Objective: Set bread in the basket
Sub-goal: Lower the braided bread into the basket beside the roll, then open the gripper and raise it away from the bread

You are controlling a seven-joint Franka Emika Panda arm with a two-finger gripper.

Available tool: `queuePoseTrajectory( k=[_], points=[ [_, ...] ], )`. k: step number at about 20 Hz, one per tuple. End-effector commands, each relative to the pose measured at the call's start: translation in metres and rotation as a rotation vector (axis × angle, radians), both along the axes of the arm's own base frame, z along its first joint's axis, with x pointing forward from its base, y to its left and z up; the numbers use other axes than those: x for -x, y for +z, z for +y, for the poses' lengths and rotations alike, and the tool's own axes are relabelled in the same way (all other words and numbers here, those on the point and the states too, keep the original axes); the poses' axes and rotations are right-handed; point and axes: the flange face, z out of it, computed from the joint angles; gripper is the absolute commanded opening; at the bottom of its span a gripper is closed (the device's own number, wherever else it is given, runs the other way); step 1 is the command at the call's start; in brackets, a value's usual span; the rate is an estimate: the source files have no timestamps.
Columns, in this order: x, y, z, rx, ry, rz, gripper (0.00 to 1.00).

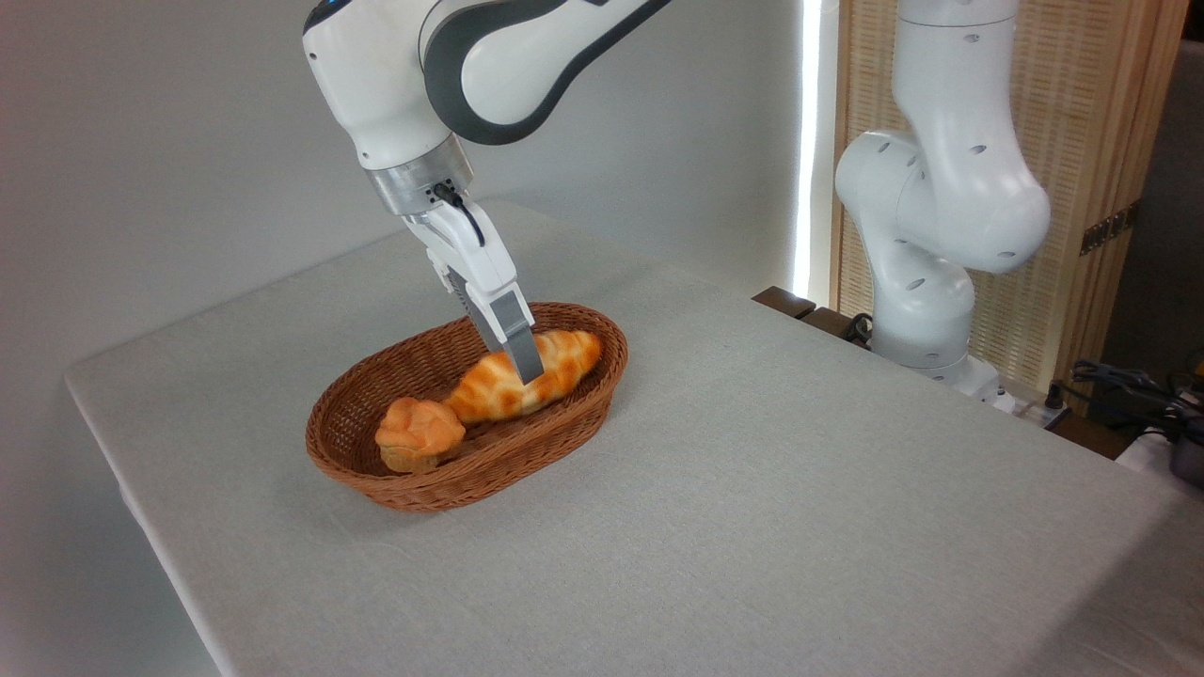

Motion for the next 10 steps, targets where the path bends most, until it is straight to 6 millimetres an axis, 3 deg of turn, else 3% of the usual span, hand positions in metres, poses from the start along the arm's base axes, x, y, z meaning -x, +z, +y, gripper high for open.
queuePoseTrajectory(
  k=[1, 5, 8, 10],
  points=[
    [-0.002, 0.007, 0.007, -0.01, 0.016, -0.018, 1.0],
    [-0.017, 0.039, 0.032, 0.022, 0.077, -0.077, 1.0],
    [-0.032, 0.081, 0.057, 0.051, 0.126, -0.159, 1.0],
    [-0.045, 0.11, 0.087, 0.102, 0.199, -0.198, 1.0]
  ],
)
